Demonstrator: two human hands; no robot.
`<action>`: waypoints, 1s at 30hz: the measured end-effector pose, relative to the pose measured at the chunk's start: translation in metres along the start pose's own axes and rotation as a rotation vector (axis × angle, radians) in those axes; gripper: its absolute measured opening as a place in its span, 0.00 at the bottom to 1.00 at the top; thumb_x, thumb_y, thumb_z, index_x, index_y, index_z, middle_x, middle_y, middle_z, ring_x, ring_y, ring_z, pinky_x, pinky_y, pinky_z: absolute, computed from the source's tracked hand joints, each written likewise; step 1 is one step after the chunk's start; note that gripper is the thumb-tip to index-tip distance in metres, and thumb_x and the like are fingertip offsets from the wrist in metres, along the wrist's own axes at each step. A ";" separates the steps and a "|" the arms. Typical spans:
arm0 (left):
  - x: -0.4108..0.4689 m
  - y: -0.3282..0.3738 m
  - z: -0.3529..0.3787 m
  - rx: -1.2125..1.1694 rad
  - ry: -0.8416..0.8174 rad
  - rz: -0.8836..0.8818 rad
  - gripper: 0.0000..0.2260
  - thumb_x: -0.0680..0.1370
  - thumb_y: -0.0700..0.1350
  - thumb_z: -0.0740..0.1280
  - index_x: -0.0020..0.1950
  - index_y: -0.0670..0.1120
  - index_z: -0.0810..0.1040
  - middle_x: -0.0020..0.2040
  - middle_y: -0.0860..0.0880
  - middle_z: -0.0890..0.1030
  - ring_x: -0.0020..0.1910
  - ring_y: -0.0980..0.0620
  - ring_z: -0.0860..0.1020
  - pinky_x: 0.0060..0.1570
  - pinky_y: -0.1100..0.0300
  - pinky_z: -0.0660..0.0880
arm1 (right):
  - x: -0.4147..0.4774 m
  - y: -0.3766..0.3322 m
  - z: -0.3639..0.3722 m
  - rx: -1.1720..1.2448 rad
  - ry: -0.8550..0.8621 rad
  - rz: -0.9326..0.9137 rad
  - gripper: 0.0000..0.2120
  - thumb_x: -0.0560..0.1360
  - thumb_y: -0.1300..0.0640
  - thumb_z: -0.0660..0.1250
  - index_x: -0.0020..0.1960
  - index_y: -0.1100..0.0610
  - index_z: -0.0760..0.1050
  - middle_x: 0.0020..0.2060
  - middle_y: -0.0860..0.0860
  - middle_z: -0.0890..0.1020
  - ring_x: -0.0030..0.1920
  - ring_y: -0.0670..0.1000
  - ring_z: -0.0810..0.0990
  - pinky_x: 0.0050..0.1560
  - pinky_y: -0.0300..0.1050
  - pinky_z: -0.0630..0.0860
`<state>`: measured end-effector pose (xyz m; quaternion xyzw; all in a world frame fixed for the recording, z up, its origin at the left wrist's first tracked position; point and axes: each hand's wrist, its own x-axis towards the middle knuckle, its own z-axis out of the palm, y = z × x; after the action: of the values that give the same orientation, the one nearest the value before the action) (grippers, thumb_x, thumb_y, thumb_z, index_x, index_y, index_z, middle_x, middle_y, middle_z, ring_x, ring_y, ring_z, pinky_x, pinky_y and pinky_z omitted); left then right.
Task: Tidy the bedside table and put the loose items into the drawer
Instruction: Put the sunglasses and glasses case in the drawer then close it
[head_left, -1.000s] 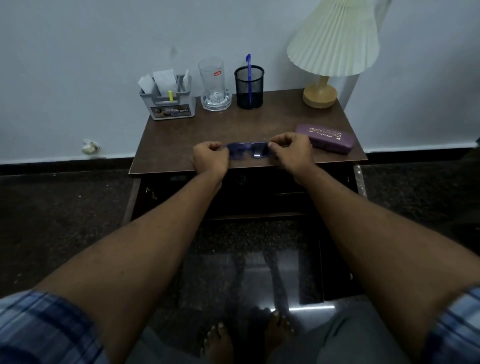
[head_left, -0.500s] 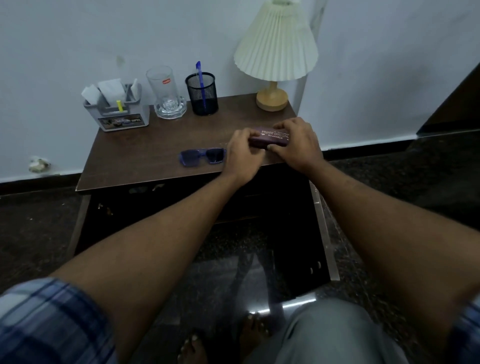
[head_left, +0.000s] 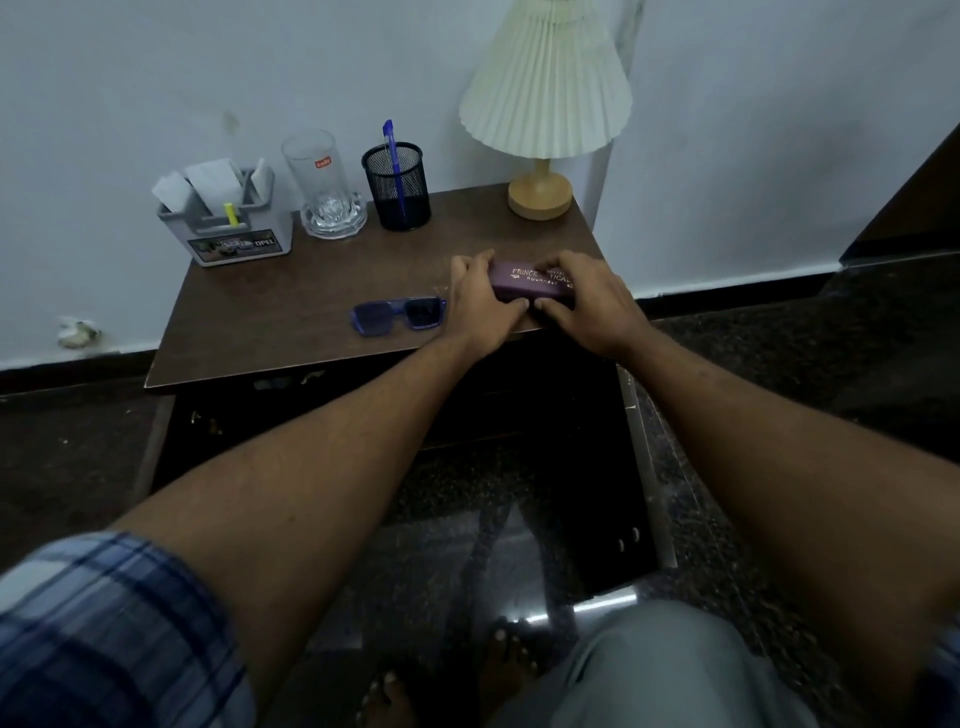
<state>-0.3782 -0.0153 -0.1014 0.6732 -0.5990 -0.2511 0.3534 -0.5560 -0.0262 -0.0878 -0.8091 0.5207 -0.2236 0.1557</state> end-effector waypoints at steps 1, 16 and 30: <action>-0.003 0.001 -0.005 -0.016 0.006 -0.001 0.36 0.71 0.47 0.78 0.76 0.42 0.69 0.66 0.46 0.67 0.61 0.54 0.71 0.66 0.66 0.63 | -0.002 -0.002 -0.003 0.001 -0.005 -0.021 0.22 0.76 0.50 0.72 0.68 0.48 0.71 0.64 0.51 0.78 0.63 0.54 0.75 0.64 0.55 0.75; -0.095 -0.063 -0.115 -0.722 -0.051 -0.312 0.29 0.64 0.37 0.83 0.63 0.43 0.79 0.62 0.39 0.82 0.56 0.44 0.84 0.59 0.44 0.81 | -0.032 -0.111 0.010 0.155 -0.216 -0.226 0.20 0.75 0.52 0.74 0.66 0.50 0.77 0.61 0.48 0.80 0.59 0.45 0.77 0.58 0.39 0.73; -0.146 -0.100 -0.143 -0.714 -0.132 -0.203 0.50 0.65 0.35 0.83 0.78 0.61 0.64 0.57 0.40 0.85 0.58 0.47 0.85 0.56 0.53 0.82 | -0.017 -0.145 0.043 0.403 -0.103 0.033 0.04 0.74 0.54 0.77 0.47 0.53 0.86 0.42 0.46 0.87 0.45 0.44 0.84 0.51 0.45 0.83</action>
<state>-0.2297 0.1568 -0.1020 0.5460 -0.4255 -0.5207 0.4997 -0.4271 0.0495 -0.0576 -0.7632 0.4702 -0.2789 0.3445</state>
